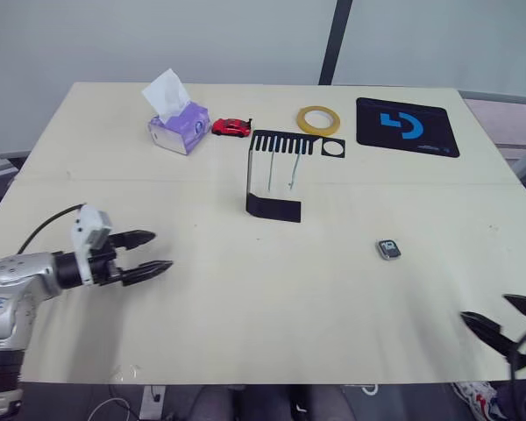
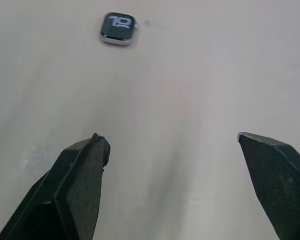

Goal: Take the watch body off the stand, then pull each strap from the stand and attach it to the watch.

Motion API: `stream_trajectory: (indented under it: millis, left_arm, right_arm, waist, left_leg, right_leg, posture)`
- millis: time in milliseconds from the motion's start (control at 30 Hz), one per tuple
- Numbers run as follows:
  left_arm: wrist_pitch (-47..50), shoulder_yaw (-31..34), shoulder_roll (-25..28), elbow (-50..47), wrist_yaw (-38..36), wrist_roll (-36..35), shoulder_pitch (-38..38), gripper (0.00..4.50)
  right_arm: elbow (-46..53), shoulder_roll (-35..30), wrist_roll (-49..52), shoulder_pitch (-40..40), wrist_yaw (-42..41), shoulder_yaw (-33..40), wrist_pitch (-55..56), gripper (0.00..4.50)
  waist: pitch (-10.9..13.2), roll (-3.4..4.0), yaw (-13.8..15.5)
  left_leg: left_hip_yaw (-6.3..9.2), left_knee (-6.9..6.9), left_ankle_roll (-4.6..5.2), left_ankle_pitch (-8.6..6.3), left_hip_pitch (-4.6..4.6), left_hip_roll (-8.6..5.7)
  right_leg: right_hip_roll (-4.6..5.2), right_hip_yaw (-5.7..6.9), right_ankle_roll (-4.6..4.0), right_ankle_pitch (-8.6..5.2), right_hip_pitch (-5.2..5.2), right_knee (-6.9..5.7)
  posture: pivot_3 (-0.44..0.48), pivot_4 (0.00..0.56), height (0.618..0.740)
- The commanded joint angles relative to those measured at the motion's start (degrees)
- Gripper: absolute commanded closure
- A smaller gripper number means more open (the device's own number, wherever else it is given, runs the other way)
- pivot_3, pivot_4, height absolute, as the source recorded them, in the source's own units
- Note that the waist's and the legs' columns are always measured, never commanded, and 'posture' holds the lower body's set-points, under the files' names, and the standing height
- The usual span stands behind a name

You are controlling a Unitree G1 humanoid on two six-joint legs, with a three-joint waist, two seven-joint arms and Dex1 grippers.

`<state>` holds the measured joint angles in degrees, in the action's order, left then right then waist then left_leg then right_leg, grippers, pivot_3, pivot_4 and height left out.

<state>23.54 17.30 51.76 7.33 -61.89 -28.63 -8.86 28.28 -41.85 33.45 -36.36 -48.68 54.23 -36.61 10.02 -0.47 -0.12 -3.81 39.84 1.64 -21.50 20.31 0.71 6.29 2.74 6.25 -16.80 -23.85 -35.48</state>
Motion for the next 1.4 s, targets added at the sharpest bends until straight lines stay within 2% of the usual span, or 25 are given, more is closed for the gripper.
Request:
stream_trajectory:
  millis: [33,200,367,467,567,667,733,867,933,1100,1400]
  left_arm:
    - [-5.4,3.3,1.8,5.4,-0.2,2.2,-0.9,0.0]
    - [-5.4,3.0,0.3,3.1,0.9,1.6,-2.3,0.0]
    - [1.1,1.1,-3.4,-12.8,4.2,-3.2,-0.8,0.0]
    - [6.4,-1.1,-9.2,-24.6,11.8,-6.5,-0.3,0.0]
    - [9.0,-4.1,-13.9,-33.3,18.3,-6.7,-0.1,0.0]
    - [12.8,-6.6,-19.2,-38.8,27.6,-6.4,-2.4,0.0]
    - [13.9,-9.3,-22.8,-41.2,34.0,-3.6,-4.8,0.0]
    - [16.0,-12.6,-28.2,-41.3,45.4,3.1,-8.9,0.0]
    - [16.6,-14.1,-29.6,-40.6,48.2,5.5,-9.8,0.0]
    - [15.0,-17.9,-31.2,-36.6,51.4,11.4,-11.1,0.0]
    - [9.8,-21.1,-35.6,-28.1,53.0,17.9,-14.1,0.0]
  right_arm:
    - [-5.2,-1.4,-0.6,-0.5,-3.1,5.1,3.7,0.07]
    - [-6.3,-1.4,-0.2,0.9,-4.2,3.6,5.4,0.07]
    - [2.7,-0.7,4.7,4.3,-2.3,-1.1,2.4,0.07]
    - [10.5,-0.1,10.0,7.2,1.1,-3.9,-0.1,0.07]
    - [16.2,0.3,14.3,10.1,5.8,-6.5,-2.3,0.07]
    - [21.5,0.0,19.6,13.2,11.6,-9.7,-4.3,0.07]
    - [24.5,-0.9,22.8,16.6,15.7,-13.4,-5.0,0.07]
    - [27.6,-2.5,27.4,25.7,24.7,-22.2,-6.3,0.07]
    - [28.1,-3.0,29.0,30.3,28.7,-26.6,-6.8,0.07]
    - [25.3,-2.0,29.9,42.0,38.0,-37.3,-8.7,0.07]
    - [23.3,-0.5,28.2,49.0,44.7,-45.4,-10.4,0.07]
  waist:
    - [0.0,0.01,0.1]
    - [0.0,0.02,0.1]
    - [0.0,0.07,-0.2]
    - [0.0,0.22,-0.1]
    - [0.0,0.21,0.1]
    - [0.0,0.21,0.2]
    - [0.0,0.19,0.4]
    - [0.0,0.16,0.4]
    - [0.0,0.15,0.2]
    - [0.0,0.15,0.2]
    - [0.0,0.14,1.3]
  left_leg:
    - [0.07,-0.18,0.23,-0.22,-0.2,0.0]
    - [0.16,-0.2,-0.29,-0.06,-0.16,0.0]
    - [0.15,-0.21,-0.36,-0.08,-0.16,0.0]
    - [0.15,-0.21,-0.4,-0.05,-0.17,0.0]
    - [0.17,-0.2,-0.41,-0.04,-0.17,-0.02]
    - [0.17,-0.17,-0.4,-0.01,-0.16,-0.04]
    - [0.18,-0.08,-0.38,0.0,-0.17,-0.07]
    - [0.16,0.12,-0.35,0.01,-0.16,-0.11]
    - [0.12,0.14,-0.33,0.03,-0.16,-0.09]
    - [0.13,0.17,-0.34,0.1,-0.12,-0.01]
    - [0.17,0.18,-0.32,0.1,0.01,0.0]
  right_leg:
    - [0.11,0.09,-0.02,-0.01,0.22,0.16]
    - [0.22,0.12,-0.02,-0.01,0.19,0.17]
    - [0.23,0.11,-0.02,-0.01,0.19,0.15]
    - [0.23,0.1,-0.02,-0.01,0.19,0.11]
    - [0.22,0.13,0.0,0.0,0.21,0.07]
    - [0.15,0.15,0.01,0.0,0.22,0.03]
    - [0.12,0.19,0.02,0.01,0.27,0.03]
    - [-0.01,0.14,0.09,0.05,0.36,0.03]
    - [-0.07,0.1,0.09,0.05,0.34,0.0]
    - [-0.47,0.11,0.09,0.05,0.3,-0.05]
    - [-0.31,0.16,0.1,0.05,0.26,-0.01]
  posture:
    - [0.0,0.15,0.738]
    - [0.0,0.15,0.738]
    - [0.0,0.15,0.738]
    - [0.0,0.15,0.738]
    - [0.0,0.15,0.738]
    - [0.0,0.15,0.738]
    - [0.0,0.15,0.738]
    - [0.0,0.15,0.738]
    - [0.0,0.15,0.738]
    - [0.0,0.15,0.738]
    - [0.0,0.15,0.738]
